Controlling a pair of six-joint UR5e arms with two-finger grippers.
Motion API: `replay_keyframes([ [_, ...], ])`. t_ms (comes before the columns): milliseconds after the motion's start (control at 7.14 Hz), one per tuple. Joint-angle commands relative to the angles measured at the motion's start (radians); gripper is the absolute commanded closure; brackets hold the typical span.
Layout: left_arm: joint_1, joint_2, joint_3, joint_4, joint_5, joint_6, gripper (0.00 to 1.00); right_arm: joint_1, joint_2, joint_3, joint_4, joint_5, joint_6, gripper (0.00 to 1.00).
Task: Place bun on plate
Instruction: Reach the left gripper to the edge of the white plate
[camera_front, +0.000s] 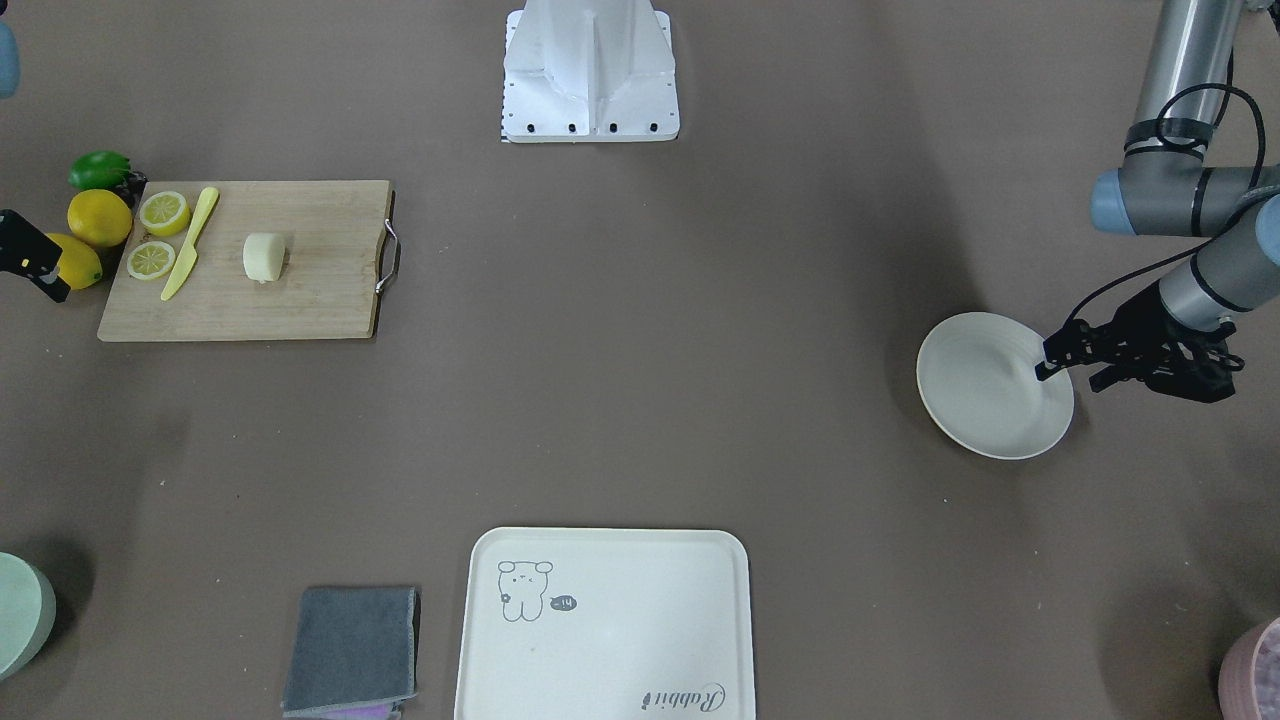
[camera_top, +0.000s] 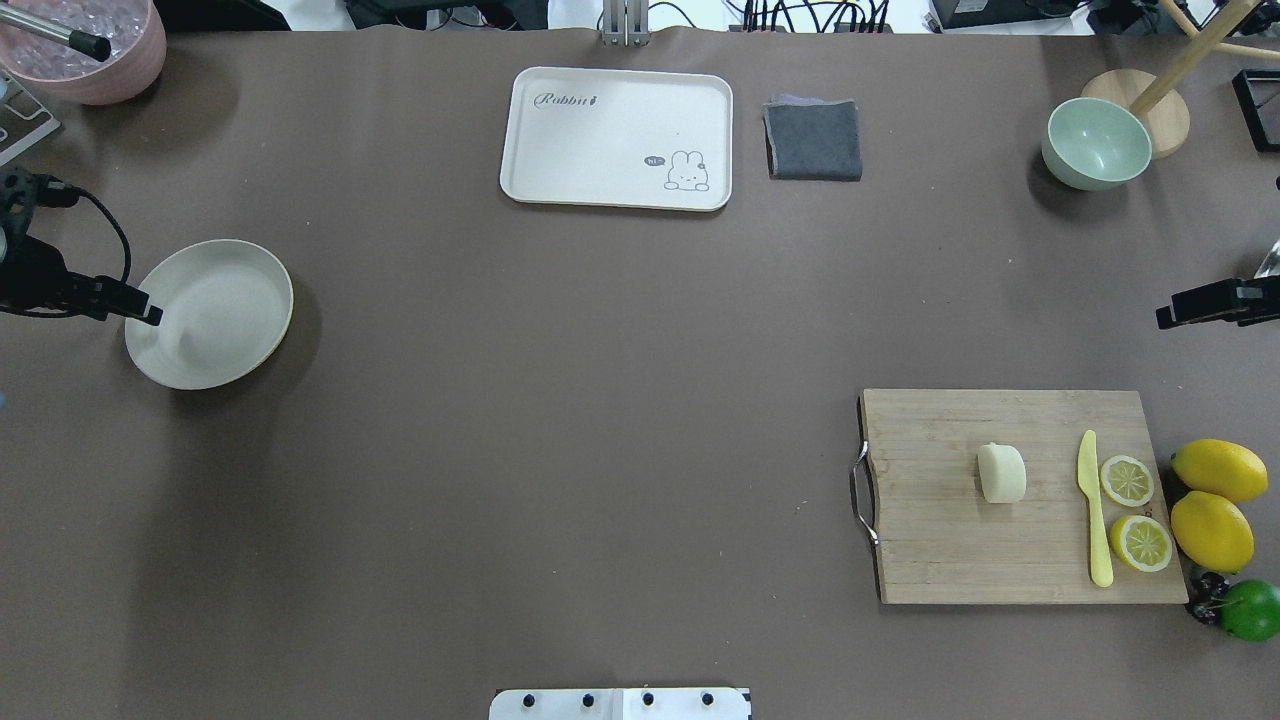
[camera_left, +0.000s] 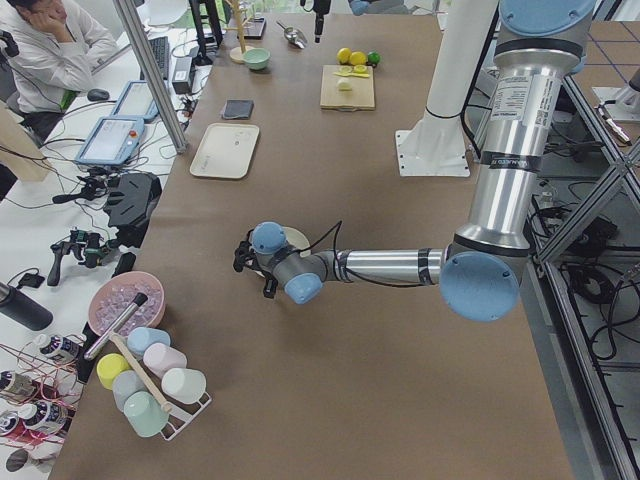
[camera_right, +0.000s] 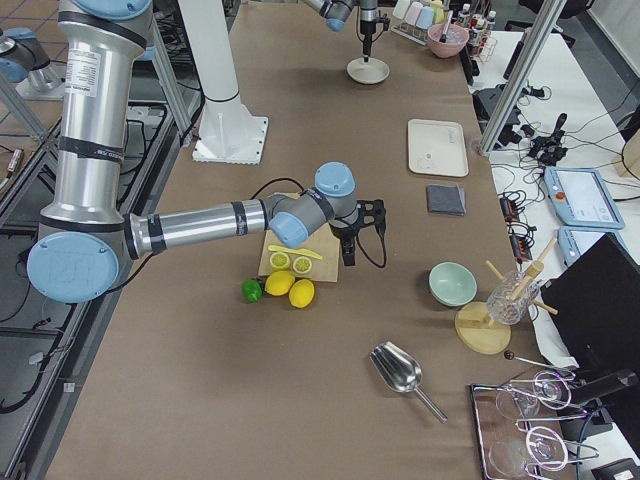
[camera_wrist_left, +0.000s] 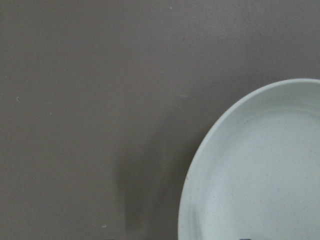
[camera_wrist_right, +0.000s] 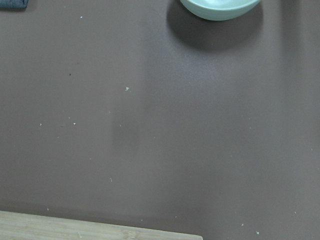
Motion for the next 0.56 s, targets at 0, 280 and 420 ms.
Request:
replay_keyframes([
  [0, 0.009, -0.001, 0.003, -0.009, -0.005, -0.002, 0.71, 0.001, -0.001, 0.000, 0.000, 0.000, 0.000, 0.00],
  [280, 0.008, -0.001, -0.010, -0.044, -0.010, -0.066, 1.00, 0.001, -0.002, 0.003, 0.000, 0.000, -0.001, 0.00],
  [420, 0.008, -0.013, -0.011, -0.104, -0.010, -0.165, 1.00, 0.001, -0.002, 0.005, 0.000, 0.000, -0.001, 0.00],
])
